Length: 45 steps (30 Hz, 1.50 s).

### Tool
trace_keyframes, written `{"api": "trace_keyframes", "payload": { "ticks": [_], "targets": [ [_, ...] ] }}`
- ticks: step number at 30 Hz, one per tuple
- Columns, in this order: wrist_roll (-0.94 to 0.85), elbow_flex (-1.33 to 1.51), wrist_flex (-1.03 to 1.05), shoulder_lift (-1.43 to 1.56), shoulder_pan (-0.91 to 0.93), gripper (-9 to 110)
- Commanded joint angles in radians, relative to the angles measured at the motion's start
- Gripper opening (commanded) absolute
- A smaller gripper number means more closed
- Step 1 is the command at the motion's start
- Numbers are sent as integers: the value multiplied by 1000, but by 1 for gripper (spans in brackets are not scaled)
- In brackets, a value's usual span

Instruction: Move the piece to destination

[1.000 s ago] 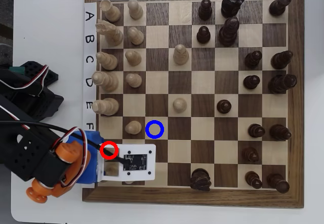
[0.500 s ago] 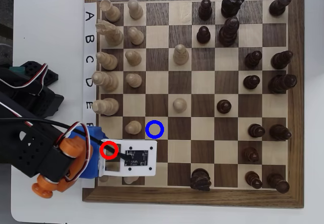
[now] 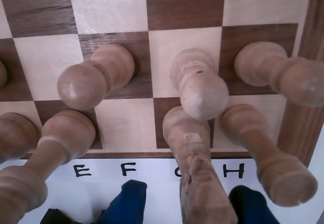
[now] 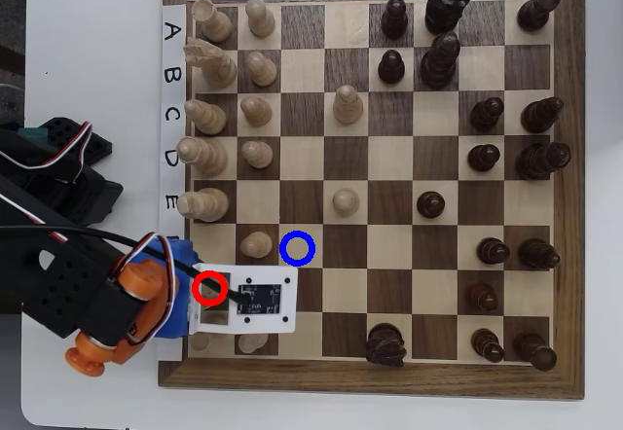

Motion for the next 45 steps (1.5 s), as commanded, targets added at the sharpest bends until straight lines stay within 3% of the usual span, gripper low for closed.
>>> {"api": "trace_keyframes", "payload": {
  "ticks": [1,15,31,37,45],
  "targets": [
    [8,0,-54,18,8,23],
    [-12,-2,-98,31,31,22],
    [-5,-8,-74,40,43,11],
    [17,-15,-69,40,51,0],
    [11,-29,-72,38,67,0]
  ]
}}
